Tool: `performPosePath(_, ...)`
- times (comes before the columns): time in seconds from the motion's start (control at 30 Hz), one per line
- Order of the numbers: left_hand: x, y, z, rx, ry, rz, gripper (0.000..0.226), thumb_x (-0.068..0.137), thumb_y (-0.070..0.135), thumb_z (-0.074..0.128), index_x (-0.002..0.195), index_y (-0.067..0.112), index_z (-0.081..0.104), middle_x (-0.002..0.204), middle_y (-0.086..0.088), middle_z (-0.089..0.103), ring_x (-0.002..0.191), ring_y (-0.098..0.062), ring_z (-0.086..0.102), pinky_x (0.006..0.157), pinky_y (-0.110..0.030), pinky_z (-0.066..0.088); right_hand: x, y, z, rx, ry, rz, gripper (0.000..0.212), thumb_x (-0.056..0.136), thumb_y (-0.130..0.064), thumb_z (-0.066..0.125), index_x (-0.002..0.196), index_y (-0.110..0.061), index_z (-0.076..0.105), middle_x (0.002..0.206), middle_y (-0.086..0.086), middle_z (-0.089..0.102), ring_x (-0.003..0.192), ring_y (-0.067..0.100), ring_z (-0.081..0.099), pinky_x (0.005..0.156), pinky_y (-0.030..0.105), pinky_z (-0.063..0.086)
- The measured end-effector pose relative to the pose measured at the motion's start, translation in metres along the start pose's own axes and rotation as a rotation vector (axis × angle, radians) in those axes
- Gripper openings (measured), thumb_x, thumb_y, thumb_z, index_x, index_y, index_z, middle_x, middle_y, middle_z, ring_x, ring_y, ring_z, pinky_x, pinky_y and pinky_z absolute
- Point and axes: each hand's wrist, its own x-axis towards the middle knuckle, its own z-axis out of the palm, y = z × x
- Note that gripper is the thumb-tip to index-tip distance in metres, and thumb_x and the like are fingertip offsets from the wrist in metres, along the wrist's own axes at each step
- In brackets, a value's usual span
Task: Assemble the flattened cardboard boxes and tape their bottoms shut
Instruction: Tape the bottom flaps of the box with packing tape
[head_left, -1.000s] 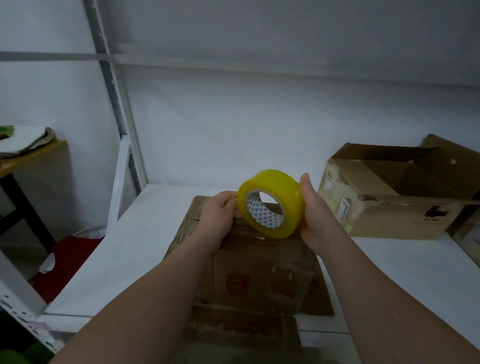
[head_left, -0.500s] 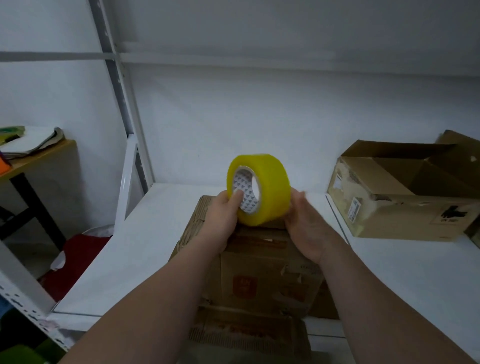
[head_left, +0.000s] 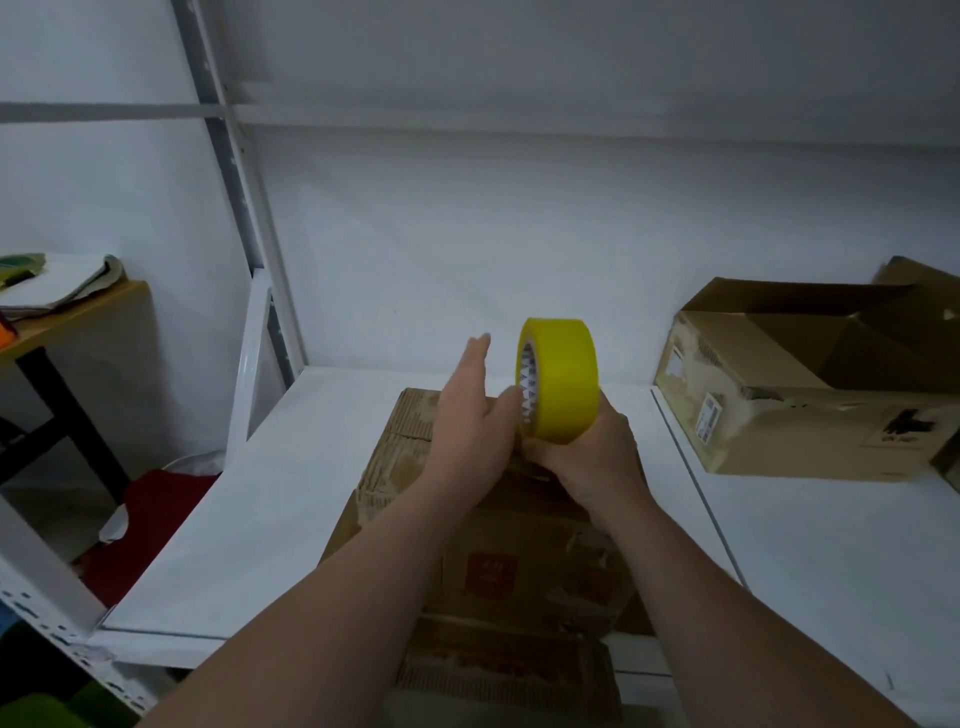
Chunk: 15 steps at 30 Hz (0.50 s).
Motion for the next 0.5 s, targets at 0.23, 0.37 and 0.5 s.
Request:
performPosePath(0.23,0.010,0.025,-0.017,0.401,-0.215,0.411,0.056,0.084,0.018,0.066,0.138,0.019,0.049,0.152,0.000,0.035,0.143,-0.019,0.025,0.115,-0.031,0.023,0.004,0.000,0.004,-0.098,-0.028,-0.077,0.048,0.071,-0.027,0.081,0.107,-0.026,0.050,0.082,-0.017,0.058,0.070,-0.005,0.054,0.051,0.003,0.037)
performPosePath(0.37,0.014,0.016,-0.013,0.482,-0.029,0.669,0.024,0.079,0.025,0.065,0.095,0.011,0.076,0.116,-0.010,0.068,0.109,-0.034,0.061,0.093,-0.033,0.043,0.005,0.005,0.005,-0.099,-0.003,-0.066,0.048,0.069,-0.022,0.082,0.107,-0.023,0.052,0.079,-0.015,0.060,0.065,-0.004,0.056,0.051,0.004,0.039)
performPosePath(0.5,0.015,0.018,-0.010,0.504,0.059,0.790,0.029,0.082,0.027,0.050,0.074,0.011,0.072,0.096,-0.005,0.072,0.093,-0.020,0.059,0.069,-0.027,0.050,0.007,0.007,0.006,-0.116,0.001,-0.065,0.049,0.069,-0.024,0.082,0.105,-0.024,0.049,0.079,-0.017,0.056,0.066,-0.001,0.055,0.051,0.003,0.039)
